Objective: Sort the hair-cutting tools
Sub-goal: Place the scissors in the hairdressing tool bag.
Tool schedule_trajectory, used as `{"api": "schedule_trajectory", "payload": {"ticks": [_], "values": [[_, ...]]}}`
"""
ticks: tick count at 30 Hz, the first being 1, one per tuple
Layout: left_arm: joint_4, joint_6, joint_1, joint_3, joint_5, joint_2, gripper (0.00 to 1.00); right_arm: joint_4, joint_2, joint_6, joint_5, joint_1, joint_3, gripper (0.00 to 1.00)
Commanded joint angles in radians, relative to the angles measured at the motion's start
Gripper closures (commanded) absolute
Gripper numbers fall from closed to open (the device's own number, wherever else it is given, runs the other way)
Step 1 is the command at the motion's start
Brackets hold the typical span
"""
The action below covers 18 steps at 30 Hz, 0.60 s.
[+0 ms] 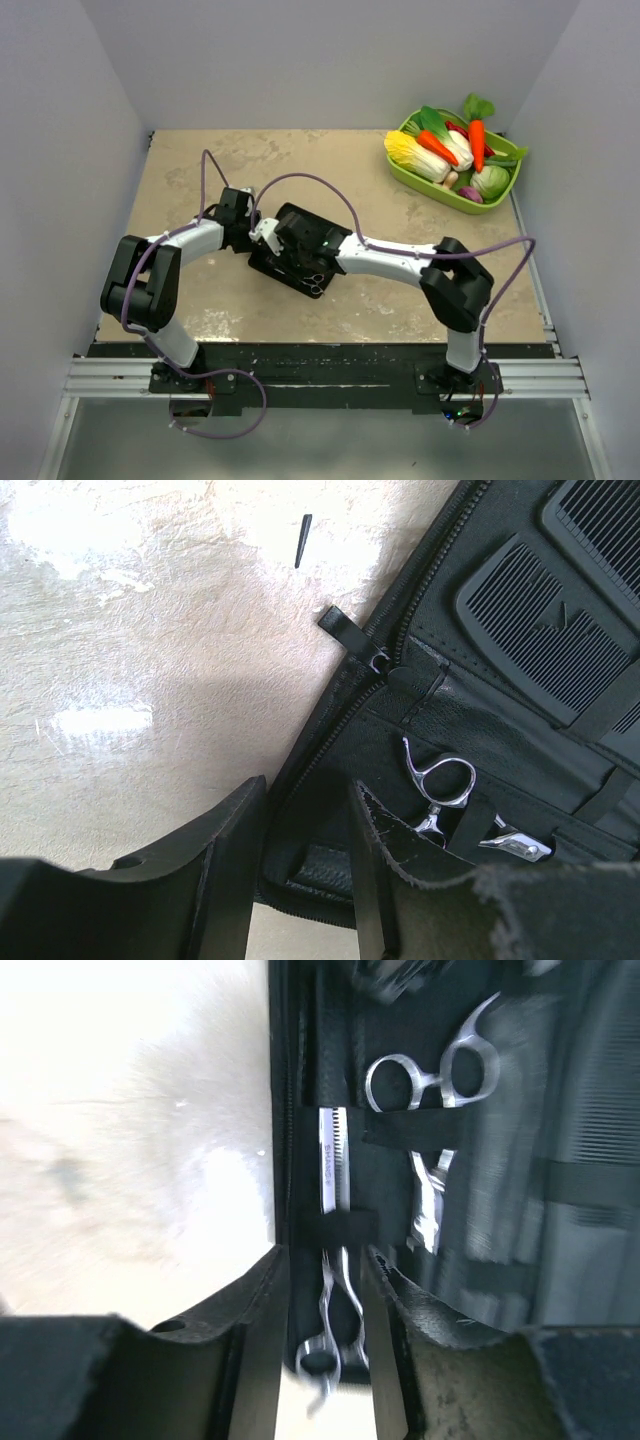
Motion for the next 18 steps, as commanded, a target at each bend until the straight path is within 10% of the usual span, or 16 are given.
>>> {"api": "schedule_trajectory", "payload": {"ticks": [1, 18], "values": [[-0.089, 0.017, -0.001, -0.057, 0.01, 0.07, 0.57, -0.045, -0.196, -0.022, 0.032, 0.007, -0.008, 0.61], [-0.089, 0.02, -0.001, -0.061, -0.002, 0.055, 0.57, -0.234, -0.16, -0.184, -0.026, -0.008, -0.094, 0.73]]}}
